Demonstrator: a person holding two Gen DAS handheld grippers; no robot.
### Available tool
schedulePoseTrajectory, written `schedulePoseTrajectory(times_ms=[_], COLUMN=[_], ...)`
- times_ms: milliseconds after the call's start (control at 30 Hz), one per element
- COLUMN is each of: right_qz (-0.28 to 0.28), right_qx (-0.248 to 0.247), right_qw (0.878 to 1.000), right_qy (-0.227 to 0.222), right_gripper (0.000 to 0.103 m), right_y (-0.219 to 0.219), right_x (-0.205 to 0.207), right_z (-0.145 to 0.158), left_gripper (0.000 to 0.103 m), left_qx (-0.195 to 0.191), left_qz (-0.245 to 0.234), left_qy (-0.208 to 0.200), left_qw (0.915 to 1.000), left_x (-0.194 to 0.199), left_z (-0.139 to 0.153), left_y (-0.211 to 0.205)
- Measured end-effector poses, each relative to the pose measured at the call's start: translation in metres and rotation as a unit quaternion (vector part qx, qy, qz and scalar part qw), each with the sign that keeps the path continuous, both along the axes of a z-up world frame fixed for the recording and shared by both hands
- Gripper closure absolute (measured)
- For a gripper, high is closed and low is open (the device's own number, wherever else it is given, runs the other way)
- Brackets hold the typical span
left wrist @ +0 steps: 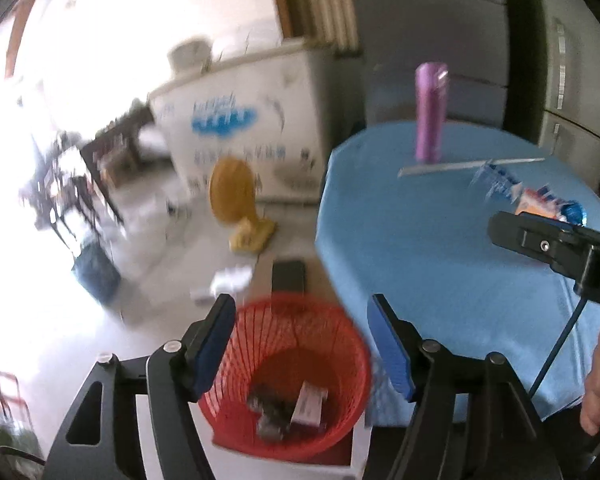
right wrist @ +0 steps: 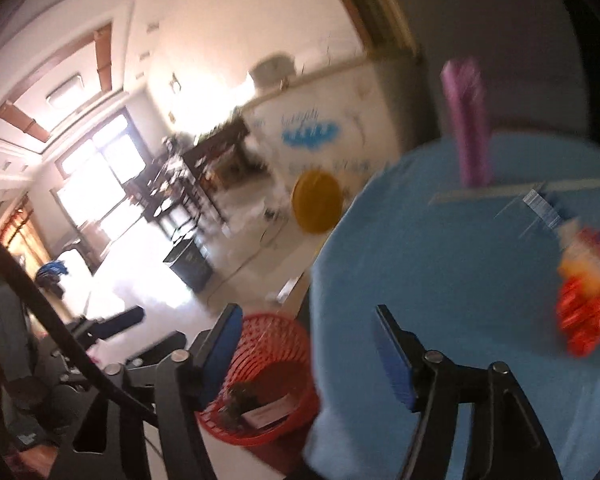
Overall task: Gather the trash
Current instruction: 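Return both tools to the table above the remaining trash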
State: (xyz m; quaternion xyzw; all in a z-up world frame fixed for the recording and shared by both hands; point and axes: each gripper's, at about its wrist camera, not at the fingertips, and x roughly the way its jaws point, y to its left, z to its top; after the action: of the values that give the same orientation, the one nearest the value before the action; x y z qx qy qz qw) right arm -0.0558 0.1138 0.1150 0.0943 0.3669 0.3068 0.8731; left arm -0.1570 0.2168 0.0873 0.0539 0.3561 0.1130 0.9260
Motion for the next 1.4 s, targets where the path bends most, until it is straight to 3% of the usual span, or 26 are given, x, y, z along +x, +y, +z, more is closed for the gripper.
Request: schedulePoseTrajectory(times_ms=[267, 500, 933, 1400], right_qz=[-0.081, -0.163, -0.252, -0.285], right_qx=[-0.001, -0.017, -0.03, -0.019], right_qw=[0.993, 0.979, 0.959, 0.952], right_qy=[-0.085, -0.117, -0.123, -0.108], right_gripper=[0.031, 0.031, 0.028, 0.028], right_y=[-0.082, -0.159, -0.262, -0.309], right_x=[-0.03, -0.051, -0.074, -0.077], right_z=[0.059, 0.085, 0.089, 0.075], left_gripper=[0.025, 0.023, 0.023, 0.023], left_qx=[0.071, 0.116, 0.139, 0.143], left_qz=[-0.053, -0.099, -0.176, -0.196], left_qy=[-0.08, -0.106, -0.103, -0.097], left_qw=[0.9929, 0.9826, 0.9689, 0.9652], left_x=[0.001, 0.009, 0.036, 0.047], left_z=[0.053, 0.068, 0.068, 0.064], left_y=[-0.072, -0.133, -0.233, -0.277])
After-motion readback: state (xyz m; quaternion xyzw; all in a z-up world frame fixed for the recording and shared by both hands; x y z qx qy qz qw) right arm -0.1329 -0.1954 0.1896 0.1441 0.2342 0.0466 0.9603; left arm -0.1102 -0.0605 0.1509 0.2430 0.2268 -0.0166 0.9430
